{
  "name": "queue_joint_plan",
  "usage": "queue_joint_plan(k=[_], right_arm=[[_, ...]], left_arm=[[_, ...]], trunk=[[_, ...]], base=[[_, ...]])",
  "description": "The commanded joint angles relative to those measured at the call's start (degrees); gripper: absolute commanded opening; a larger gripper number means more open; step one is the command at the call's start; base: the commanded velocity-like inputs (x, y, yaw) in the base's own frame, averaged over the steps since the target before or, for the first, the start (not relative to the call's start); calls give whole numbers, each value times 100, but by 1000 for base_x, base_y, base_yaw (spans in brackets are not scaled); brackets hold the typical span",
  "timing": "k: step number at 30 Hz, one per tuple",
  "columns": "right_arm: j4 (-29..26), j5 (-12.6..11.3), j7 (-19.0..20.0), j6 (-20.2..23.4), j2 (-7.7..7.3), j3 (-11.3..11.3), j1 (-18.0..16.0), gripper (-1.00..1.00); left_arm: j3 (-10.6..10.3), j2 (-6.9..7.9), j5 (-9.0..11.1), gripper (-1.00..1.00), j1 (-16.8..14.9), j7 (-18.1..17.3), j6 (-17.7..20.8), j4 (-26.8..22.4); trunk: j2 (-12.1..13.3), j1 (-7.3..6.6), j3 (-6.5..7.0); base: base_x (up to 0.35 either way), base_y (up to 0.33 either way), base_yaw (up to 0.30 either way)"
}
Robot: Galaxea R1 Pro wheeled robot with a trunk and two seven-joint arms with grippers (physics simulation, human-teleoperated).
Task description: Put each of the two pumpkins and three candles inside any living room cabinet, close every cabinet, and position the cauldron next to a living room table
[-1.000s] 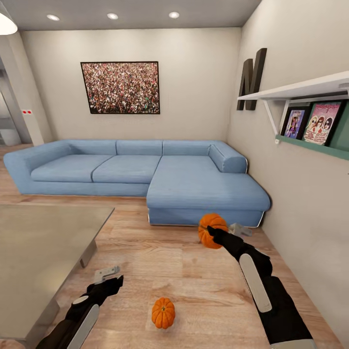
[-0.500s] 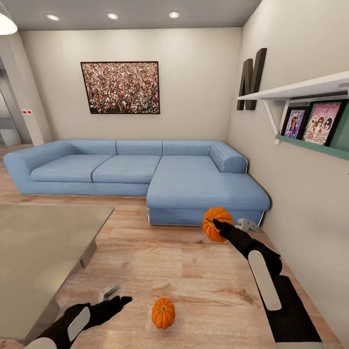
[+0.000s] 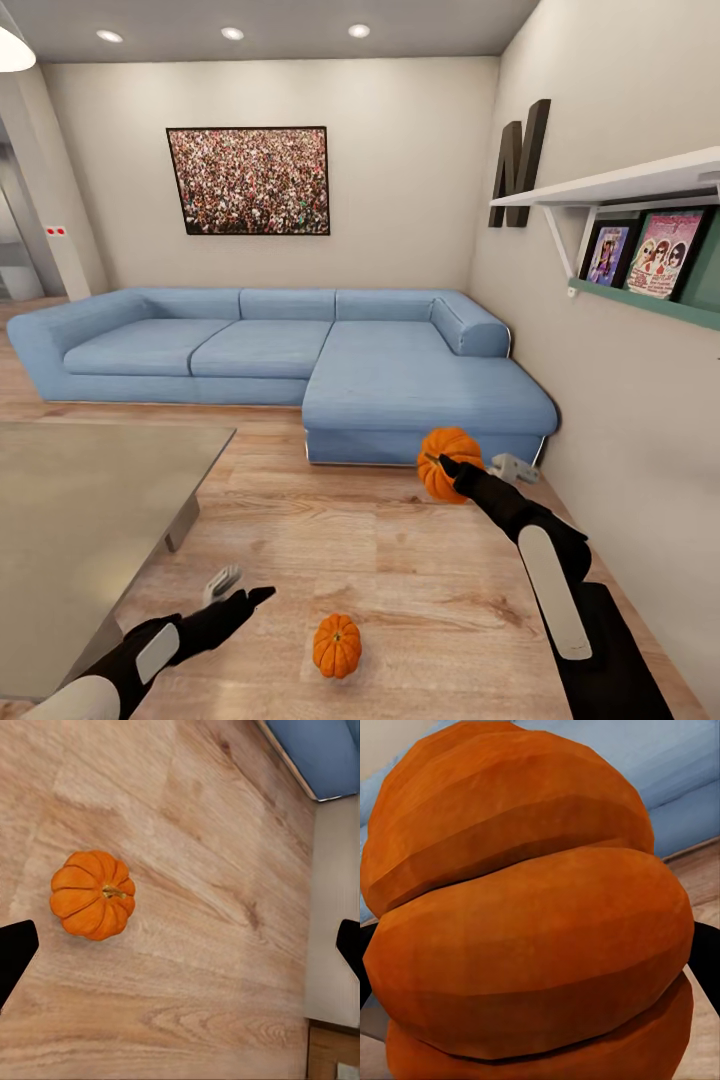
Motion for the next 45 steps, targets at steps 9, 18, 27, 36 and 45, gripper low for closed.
queue_joint_plan(k=[9, 18, 27, 36, 45], right_arm=[[-48, -86, -33, 20, -4, -6, 48, -100], [-50, -86, -30, 20, -6, -7, 55, -100], [-50, -86, -29, 16, -6, -7, 59, -100], [-50, -86, -20, 17, -6, -7, 60, -100], [-45, -86, -20, 19, -6, -7, 60, -100]], left_arm=[[21, 16, 58, 100, 9, -12, -356, 9], [26, 19, 60, 100, 10, -16, -373, 4], [28, 19, 60, 100, 10, -59, -380, 4], [25, 19, 59, 100, 10, -37, -397, 4], [25, 19, 58, 100, 10, -58, -387, 6]], trunk=[[-3, -1, -6], [-83, 43, -42], [-444, 241, -203], [-805, 438, -365], [-1166, 636, -526]], base=[[0, 0, 0], [0, 0, 0], [0, 0, 0], [0, 0, 0], [0, 0, 0]])
